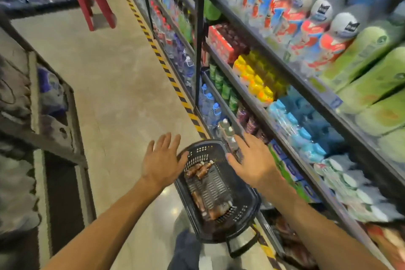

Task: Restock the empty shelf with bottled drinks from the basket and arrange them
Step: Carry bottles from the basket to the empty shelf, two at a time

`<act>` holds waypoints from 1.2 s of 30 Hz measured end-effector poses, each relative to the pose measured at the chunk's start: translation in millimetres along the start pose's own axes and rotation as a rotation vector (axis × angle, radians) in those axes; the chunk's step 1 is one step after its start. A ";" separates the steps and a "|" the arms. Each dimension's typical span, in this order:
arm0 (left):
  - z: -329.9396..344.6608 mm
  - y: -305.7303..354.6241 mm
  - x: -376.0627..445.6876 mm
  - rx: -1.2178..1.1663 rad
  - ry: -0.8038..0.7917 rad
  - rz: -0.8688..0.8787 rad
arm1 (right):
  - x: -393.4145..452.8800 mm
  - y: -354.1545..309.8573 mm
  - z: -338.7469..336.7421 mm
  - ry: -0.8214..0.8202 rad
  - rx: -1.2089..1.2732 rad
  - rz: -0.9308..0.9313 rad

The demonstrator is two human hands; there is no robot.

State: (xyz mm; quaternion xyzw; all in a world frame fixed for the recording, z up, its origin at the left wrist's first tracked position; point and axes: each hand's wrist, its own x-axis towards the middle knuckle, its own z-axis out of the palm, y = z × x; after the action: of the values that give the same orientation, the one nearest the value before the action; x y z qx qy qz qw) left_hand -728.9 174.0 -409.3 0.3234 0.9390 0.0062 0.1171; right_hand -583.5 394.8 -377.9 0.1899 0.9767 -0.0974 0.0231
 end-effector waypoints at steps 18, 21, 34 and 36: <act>370.4 16.4 156.5 -0.134 -0.411 -0.012 | 100.3 99.6 379.7 -0.412 -0.024 0.144; 445.5 24.2 183.8 -0.154 -0.451 -0.034 | 111.4 115.2 457.6 -0.431 -0.001 0.176; 675.6 -0.9 257.1 -0.092 -0.532 -0.163 | 161.5 147.0 701.9 -0.454 0.127 0.165; 690.7 -3.7 263.9 -0.040 -0.457 -0.144 | 169.9 147.4 724.3 -0.460 0.184 0.214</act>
State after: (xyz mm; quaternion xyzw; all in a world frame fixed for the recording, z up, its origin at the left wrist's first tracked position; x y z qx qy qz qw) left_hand -777.8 287.5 -1138.3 0.2461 0.9084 -0.0568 0.3331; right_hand -679.7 446.9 -1128.4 0.2664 0.9071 -0.2235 0.2373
